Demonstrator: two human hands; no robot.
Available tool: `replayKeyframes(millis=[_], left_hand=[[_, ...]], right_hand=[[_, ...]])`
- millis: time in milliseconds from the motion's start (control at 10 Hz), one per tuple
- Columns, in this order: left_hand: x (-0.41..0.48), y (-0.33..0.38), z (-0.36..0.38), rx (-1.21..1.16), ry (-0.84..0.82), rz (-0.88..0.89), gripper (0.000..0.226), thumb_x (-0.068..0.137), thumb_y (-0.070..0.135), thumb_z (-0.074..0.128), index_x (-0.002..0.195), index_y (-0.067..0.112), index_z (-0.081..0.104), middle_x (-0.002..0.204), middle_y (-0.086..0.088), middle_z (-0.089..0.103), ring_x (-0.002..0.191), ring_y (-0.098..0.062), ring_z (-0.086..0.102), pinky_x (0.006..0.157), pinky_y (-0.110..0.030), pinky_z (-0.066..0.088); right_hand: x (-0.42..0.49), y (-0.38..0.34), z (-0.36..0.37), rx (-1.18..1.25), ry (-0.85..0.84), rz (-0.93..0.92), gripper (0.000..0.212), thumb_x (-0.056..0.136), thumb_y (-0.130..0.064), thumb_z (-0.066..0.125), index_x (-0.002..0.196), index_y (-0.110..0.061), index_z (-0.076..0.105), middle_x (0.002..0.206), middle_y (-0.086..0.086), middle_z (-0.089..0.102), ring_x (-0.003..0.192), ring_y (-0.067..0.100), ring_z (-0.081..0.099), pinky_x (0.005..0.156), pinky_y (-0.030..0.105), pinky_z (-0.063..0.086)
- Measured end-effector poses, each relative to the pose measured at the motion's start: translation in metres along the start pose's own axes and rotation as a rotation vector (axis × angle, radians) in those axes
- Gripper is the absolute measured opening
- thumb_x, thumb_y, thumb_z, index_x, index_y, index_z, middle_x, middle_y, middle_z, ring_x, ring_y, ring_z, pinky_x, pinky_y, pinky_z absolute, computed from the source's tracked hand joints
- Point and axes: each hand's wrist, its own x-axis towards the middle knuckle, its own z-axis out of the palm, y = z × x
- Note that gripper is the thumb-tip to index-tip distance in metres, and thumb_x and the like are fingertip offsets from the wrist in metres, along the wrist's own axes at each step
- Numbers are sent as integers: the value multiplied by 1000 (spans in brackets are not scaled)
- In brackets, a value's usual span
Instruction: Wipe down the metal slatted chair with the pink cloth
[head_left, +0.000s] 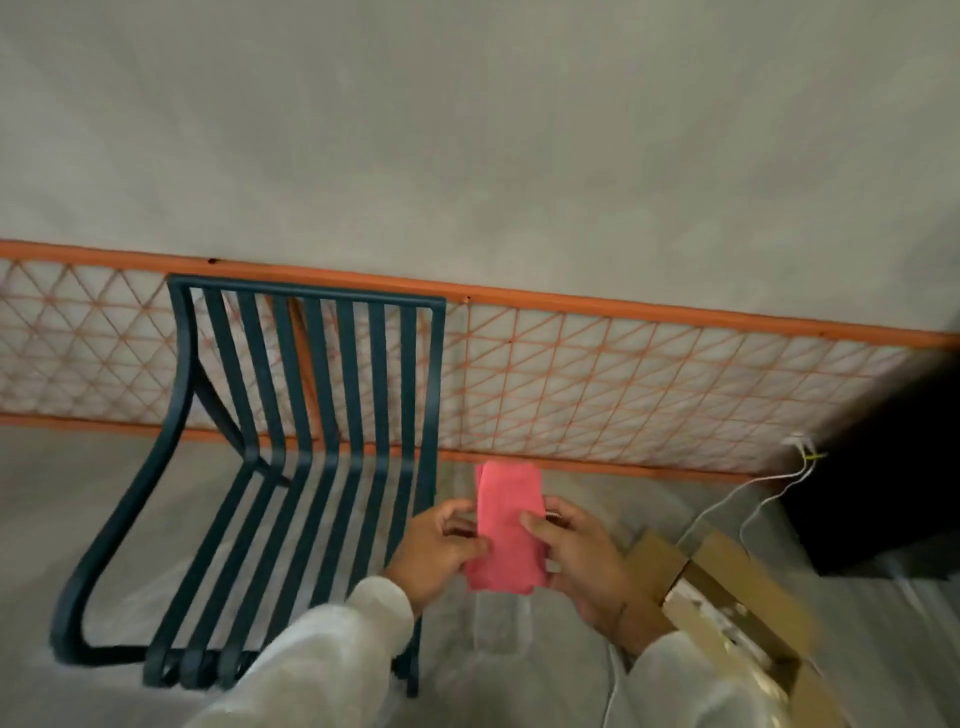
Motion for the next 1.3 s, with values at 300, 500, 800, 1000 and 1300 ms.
replayKeyframes(millis=[300, 500, 800, 1000, 1300], left_hand=[[110, -152, 64, 60, 41, -275, 38, 80, -5, 67, 109, 18, 64, 96, -10, 68, 84, -25, 68, 74, -40, 60], [211, -312, 96, 132, 88, -350, 40, 78, -1, 68, 104, 29, 65, 97, -7, 71, 87, -21, 68, 81, -40, 58], [343, -512, 120, 330, 206, -388, 42, 62, 15, 61, 102, 26, 71, 87, -7, 75, 84, -26, 70, 82, -42, 57], [390, -561, 128, 415, 240, -359, 50, 68, 4, 54, 112, 24, 67, 102, -4, 74, 95, -23, 69, 88, -41, 55], [382, -547, 128, 440, 266, -358, 41, 85, 9, 61, 125, 16, 59, 119, -5, 66, 103, -18, 61, 81, -18, 38]], right_hand=[[109, 147, -70, -64, 23, 301, 32, 89, 0, 61, 108, -25, 68, 104, 4, 75, 97, 28, 72, 81, 58, 57], [222, 294, -105, -92, 12, 425, 38, 89, 5, 55, 110, -25, 65, 109, 8, 70, 98, 27, 70, 72, 45, 61], [356, 478, -116, -154, 49, 390, 54, 77, 9, 47, 121, -16, 64, 102, 11, 71, 95, 31, 69, 75, 41, 59], [415, 529, -113, -143, 98, 369, 53, 76, 9, 44, 112, -23, 66, 107, 11, 71, 99, 30, 68, 86, 52, 57], [414, 539, -116, -423, 23, 430, 69, 88, -11, 51, 152, -17, 29, 154, 8, 39, 139, 27, 39, 113, 46, 36]])
